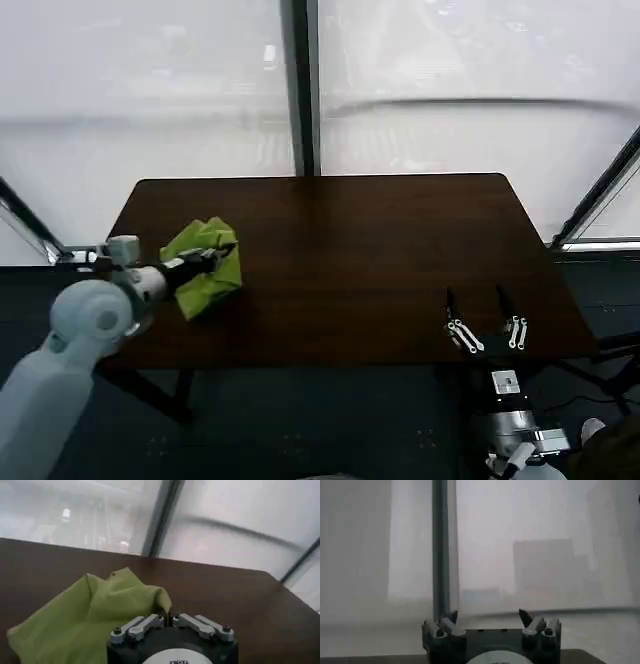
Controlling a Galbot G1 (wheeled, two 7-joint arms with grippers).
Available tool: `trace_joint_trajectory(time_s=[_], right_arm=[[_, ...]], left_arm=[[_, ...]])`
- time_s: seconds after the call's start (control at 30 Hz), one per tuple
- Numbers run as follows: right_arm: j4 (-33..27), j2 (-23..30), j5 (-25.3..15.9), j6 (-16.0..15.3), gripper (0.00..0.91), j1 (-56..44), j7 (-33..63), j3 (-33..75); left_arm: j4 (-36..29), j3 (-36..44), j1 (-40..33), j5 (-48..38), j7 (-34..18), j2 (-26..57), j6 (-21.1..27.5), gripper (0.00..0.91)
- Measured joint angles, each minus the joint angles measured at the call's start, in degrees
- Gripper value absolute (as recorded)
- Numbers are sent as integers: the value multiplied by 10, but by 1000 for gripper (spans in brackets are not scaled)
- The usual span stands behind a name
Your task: Fold and organize the clothes.
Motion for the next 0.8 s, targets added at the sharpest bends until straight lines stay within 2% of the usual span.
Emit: trace_joint_trajectory(time_s=[0.1, 0.13, 0.2, 0.27, 0.4, 0.5, 0.57, 0.67, 0.8], right_arm=[[-2, -4, -5, -31, 878, 8, 2, -11], [-4, -6, -7, -40, 878, 12, 4, -14], [-7, -12, -7, -67, 878, 23, 11, -25], [-6, -24, 6, -113, 878, 39, 14, -38], [-12, -55, 55, -204, 878, 75, 23, -64], [-23, -86, 95, -260, 878, 115, 26, -94], [-31, -105, 115, -284, 878, 143, 28, -119], [-41, -120, 134, -300, 878, 187, 48, -157], [-60, -120, 171, -351, 878, 247, 85, -207]], left_arm=[[14, 68, -27, 22, -10, -32, 0, 0], [19, 87, -34, 24, -15, -42, 0, 878], [26, 116, -48, 38, -25, -61, 0, 878], [26, 131, -56, 43, -23, -78, 0, 878], [4, 133, -55, 42, -2, -91, 0, 878], [-28, 110, -48, 25, 14, -89, 0, 878], [-53, 82, -39, 21, 31, -81, 0, 878], [-81, 40, -22, 20, 37, -66, 0, 878], [-100, -17, 12, 32, 38, -48, 0, 878]])
